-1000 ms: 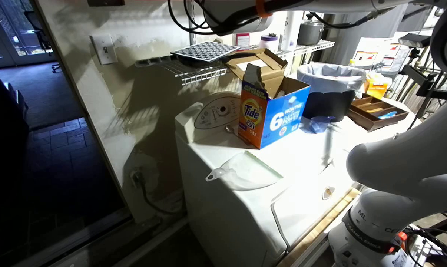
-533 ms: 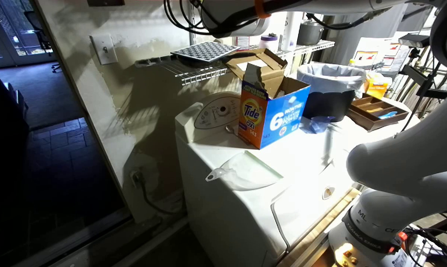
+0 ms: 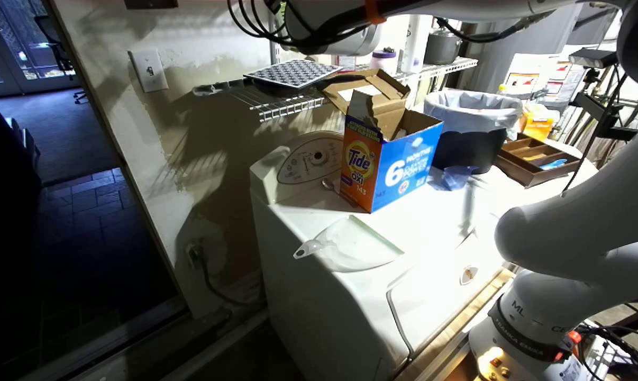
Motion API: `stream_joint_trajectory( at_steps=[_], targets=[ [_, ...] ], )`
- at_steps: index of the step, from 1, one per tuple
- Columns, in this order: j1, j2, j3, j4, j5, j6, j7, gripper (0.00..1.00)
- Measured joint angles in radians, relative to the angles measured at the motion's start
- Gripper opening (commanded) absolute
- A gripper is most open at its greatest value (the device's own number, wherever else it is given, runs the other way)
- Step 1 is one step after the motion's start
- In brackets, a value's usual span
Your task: Hang the small brush on the top rack
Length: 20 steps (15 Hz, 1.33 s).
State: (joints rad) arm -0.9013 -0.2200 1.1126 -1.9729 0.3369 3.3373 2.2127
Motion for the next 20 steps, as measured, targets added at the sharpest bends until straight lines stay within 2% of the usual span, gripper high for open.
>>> stream_joint_trajectory(
  at_steps=[4, 13, 20],
  targets=[
    [0.031, 0.029, -0.003, -0.012, 0.021, 0.01, 0.024, 0.03],
    [0.045, 0.038, -0.008, -0.039, 0.029, 0.011, 0.037, 0.03],
    [0.125, 0.009, -0.059, -0.038, 0.029, 0.011, 0.036, 0.03]
  ],
)
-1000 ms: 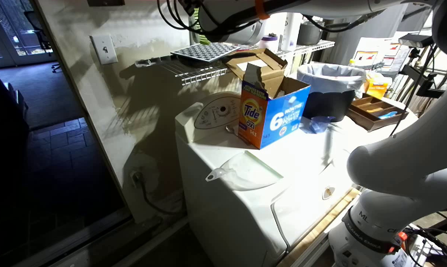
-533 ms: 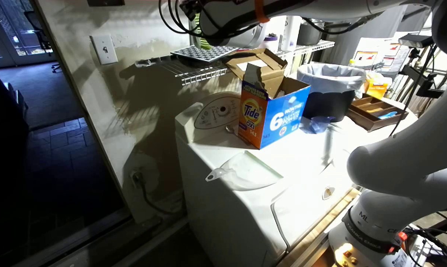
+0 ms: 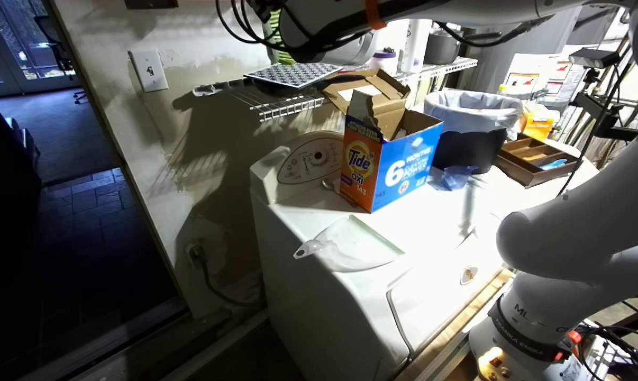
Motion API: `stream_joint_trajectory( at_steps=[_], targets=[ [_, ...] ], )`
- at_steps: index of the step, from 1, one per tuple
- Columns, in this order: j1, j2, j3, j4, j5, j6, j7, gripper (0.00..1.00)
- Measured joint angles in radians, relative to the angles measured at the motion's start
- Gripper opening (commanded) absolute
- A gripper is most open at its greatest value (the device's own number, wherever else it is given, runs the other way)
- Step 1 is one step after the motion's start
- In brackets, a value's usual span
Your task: Hang the small brush on the top rack
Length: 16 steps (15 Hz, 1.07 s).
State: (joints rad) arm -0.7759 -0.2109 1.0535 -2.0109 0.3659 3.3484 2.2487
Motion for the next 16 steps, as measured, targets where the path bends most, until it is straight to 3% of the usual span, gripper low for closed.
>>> stream_joint_trajectory(
  at_steps=[7, 16],
  targets=[
    [0.042, -0.044, -0.087, -0.004, 0.0, -0.001, -0.004, 0.03],
    [0.082, -0.047, -0.133, -0.012, 0.0, -0.011, -0.004, 0.03]
  ],
)
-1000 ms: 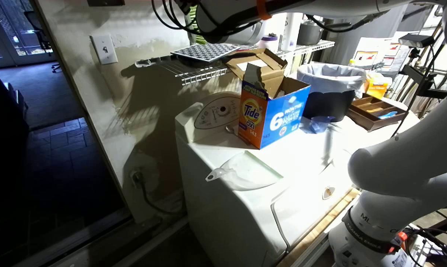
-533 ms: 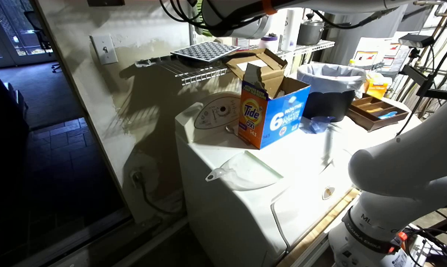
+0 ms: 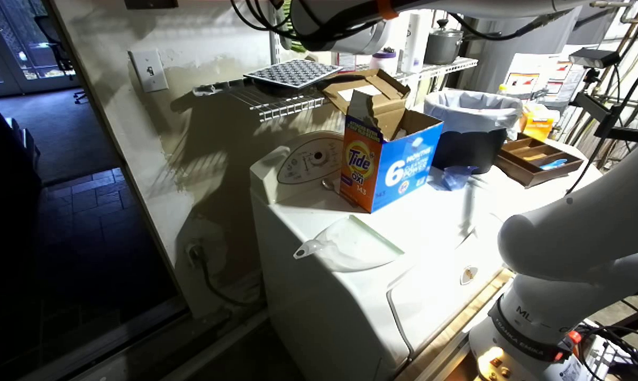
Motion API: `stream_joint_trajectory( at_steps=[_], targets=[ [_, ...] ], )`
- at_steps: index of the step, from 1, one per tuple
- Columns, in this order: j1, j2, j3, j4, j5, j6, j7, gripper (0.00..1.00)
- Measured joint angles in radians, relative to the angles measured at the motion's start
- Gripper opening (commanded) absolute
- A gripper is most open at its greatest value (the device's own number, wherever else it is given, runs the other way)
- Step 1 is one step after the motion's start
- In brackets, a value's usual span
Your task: Hang the small brush on the top rack
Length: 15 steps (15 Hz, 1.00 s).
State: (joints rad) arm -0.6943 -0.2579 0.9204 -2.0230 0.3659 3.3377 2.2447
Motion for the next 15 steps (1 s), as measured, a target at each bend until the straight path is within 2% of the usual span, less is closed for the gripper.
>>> stream_joint_trajectory(
  at_steps=[8, 15],
  targets=[
    [0.024, 0.0, -0.021, -0.005, 0.0, -0.017, 0.001, 0.03],
    [0.043, 0.001, -0.041, -0.063, 0.0, -0.052, 0.002, 0.03]
  ],
)
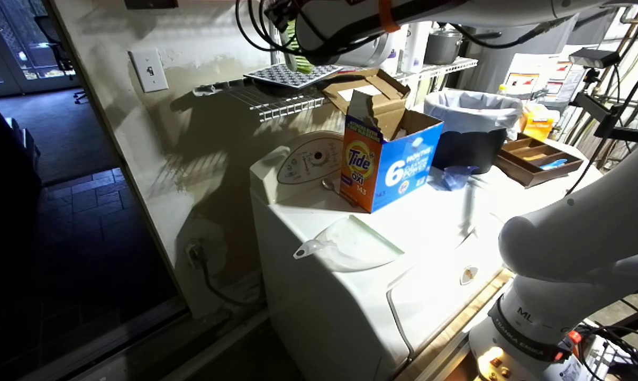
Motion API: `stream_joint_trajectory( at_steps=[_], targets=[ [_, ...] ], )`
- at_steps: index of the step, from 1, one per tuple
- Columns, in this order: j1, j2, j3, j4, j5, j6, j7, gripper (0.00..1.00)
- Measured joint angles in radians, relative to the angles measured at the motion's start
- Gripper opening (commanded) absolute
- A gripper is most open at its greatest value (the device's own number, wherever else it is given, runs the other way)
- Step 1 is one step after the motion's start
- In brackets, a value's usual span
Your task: Hang the small brush on the top rack
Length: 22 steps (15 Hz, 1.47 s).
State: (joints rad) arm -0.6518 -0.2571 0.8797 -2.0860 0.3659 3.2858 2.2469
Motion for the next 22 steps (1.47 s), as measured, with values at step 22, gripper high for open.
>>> stream_joint_trajectory(
  at_steps=[22],
  targets=[
    [0.054, -0.011, -0.043, 0.014, -0.002, 0.025, -0.007, 0.03]
  ],
)
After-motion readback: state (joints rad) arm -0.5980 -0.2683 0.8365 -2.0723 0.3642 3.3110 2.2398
